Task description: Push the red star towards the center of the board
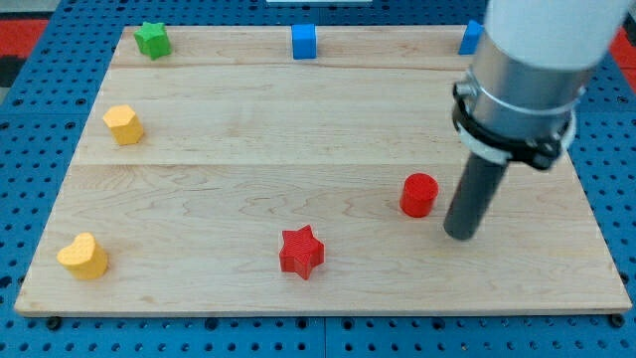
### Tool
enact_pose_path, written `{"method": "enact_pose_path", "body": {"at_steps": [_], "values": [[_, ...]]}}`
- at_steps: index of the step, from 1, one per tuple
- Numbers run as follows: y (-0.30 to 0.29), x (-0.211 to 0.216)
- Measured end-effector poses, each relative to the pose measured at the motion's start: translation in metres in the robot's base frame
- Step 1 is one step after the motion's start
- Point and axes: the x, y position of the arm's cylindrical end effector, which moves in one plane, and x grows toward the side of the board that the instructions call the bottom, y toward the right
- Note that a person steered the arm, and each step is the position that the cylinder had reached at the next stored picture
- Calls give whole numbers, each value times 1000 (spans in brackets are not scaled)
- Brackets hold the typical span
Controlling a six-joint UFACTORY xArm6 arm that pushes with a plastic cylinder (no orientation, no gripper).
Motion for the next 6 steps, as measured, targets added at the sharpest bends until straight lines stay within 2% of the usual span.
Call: {"method": "enact_pose_path", "body": {"at_steps": [2,3,4,5,6], "values": [[-122,64],[-173,64],[-193,46],[-186,26],[-155,13]]}}
